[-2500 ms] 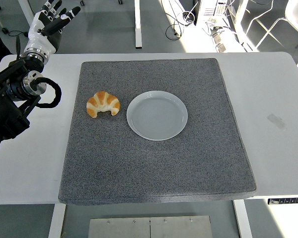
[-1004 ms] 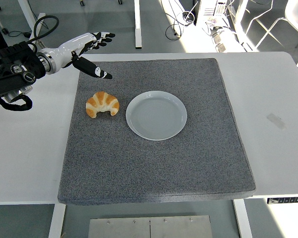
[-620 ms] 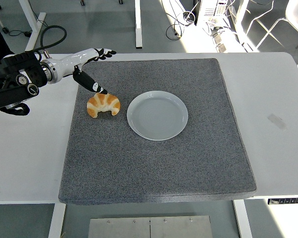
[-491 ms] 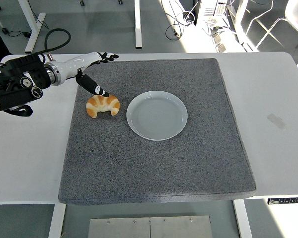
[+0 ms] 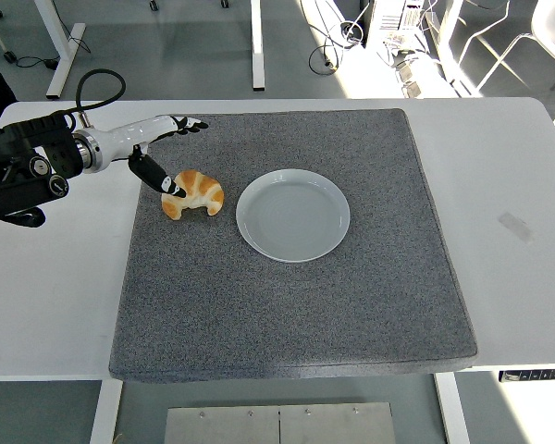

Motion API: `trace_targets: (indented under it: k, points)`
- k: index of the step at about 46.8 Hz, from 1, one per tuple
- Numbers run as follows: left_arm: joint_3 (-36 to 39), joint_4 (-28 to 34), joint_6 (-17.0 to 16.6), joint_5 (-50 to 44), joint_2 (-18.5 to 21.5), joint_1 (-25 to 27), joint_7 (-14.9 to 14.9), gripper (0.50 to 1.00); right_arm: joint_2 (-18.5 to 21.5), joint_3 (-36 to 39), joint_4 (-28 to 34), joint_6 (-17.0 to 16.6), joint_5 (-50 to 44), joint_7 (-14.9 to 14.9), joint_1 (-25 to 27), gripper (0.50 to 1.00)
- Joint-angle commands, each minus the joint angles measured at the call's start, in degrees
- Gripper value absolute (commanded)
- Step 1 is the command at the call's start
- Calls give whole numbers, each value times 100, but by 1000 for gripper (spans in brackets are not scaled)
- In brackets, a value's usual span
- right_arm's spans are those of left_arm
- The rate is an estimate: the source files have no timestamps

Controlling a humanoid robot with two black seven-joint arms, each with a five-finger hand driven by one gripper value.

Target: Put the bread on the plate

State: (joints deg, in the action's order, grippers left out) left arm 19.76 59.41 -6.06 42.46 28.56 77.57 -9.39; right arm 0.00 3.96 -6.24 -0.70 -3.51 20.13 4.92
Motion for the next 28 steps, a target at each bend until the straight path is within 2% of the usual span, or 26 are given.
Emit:
trace_targets:
  k: [1,20,28]
  points:
    - [2,-9,-9,131,-8,-49,-2,968,0,0,0,0,0,0,0,1000]
    - [28,-606,-18,430,-289,-295,-11,968,0,0,0,0,0,0,0,1000]
    - [19,-624,-18,430,-342,-321,-11,968,0,0,0,0,0,0,0,1000]
